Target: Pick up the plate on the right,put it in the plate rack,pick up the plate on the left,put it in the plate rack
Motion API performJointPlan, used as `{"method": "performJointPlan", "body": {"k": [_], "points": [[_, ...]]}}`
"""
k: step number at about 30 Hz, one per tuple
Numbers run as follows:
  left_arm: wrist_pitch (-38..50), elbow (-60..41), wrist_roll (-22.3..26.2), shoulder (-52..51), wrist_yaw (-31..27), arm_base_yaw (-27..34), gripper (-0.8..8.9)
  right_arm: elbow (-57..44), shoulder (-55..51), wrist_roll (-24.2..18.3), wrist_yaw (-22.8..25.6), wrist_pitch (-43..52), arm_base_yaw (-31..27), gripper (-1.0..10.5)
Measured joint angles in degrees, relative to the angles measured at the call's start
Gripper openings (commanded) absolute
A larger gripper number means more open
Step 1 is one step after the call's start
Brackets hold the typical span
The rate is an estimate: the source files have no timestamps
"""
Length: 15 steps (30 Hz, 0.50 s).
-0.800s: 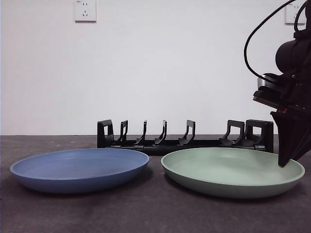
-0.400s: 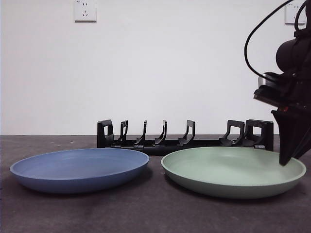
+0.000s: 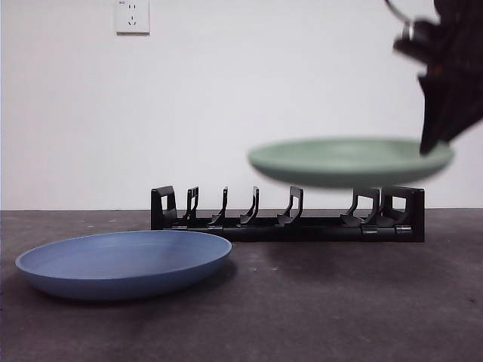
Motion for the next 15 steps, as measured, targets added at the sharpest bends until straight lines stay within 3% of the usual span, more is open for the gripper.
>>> {"method": "performJointPlan", "body": {"k": [9, 15], "points": [[0.3, 0.0, 7.0, 0.0, -10.4, -4.3, 6.6, 11.9, -0.8, 0.0, -4.6, -10.3, 0.0, -0.1], [3.7, 0.0, 14.6, 0.1, -22.3, -7.8, 6.59, 14.3, -0.8, 0.0, -5.5, -14.3, 1.5, -0.1]]}}
